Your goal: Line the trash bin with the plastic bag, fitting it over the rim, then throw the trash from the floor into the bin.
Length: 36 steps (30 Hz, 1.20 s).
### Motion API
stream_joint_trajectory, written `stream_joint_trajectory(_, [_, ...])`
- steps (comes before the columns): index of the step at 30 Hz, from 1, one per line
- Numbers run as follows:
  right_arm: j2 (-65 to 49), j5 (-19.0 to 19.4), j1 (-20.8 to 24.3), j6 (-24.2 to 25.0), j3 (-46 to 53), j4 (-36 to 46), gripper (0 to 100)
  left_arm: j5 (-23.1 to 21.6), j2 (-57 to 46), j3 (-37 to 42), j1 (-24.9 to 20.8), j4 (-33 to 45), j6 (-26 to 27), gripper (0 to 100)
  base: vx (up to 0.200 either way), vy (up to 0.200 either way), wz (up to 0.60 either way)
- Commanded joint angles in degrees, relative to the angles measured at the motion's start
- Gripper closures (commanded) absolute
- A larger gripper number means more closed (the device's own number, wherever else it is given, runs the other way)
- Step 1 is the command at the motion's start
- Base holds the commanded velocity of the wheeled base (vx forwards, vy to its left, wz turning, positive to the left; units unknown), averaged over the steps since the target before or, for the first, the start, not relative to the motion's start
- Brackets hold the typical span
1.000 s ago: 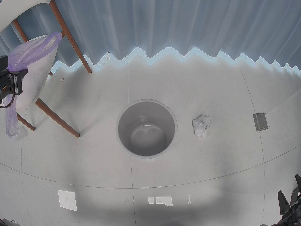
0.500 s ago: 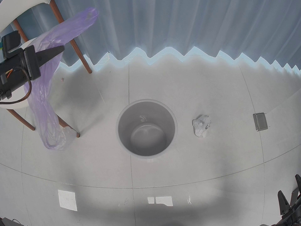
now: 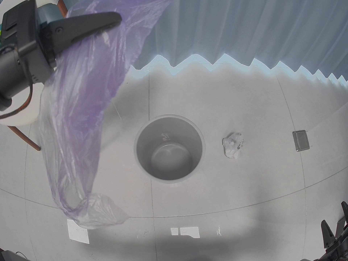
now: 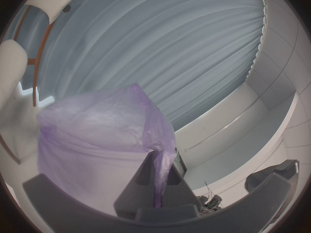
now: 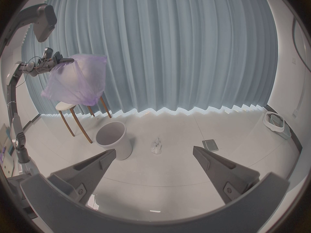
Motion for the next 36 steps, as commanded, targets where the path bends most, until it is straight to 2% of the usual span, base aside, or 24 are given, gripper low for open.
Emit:
stream_joint_trajectory(1, [-1.0,0.0,0.0,0.0,1.0,0.0,0,0.2,0.1,-1.5,-0.9,0.2,-0.4,100,0.000,0.000,0.00])
stream_joint_trajectory(13, [-1.0,0.0,0.0,0.0,1.0,0.0,0,0.2,0.4,-0.7,0.8,1.5,-0.3,100,0.000,0.000,0.00])
stream_joint_trajectory(17, [-1.0,0.0,0.0,0.0,1.0,0.0,0,0.0,0.5,-0.2,2.9,1.4,-0.2,100,0.000,0.000,0.00])
stream_joint_trajectory(29, [-1.0,0.0,0.0,0.0,1.0,0.0,0,-0.1,0.2,1.4,3.7,1.5,0.0,100,0.000,0.000,0.00])
stream_joint_trajectory(36, [-1.0,0.0,0.0,0.0,1.0,0.0,0,-0.4,-0.1,5.1,3.5,1.3,0.0,100,0.000,0.000,0.00])
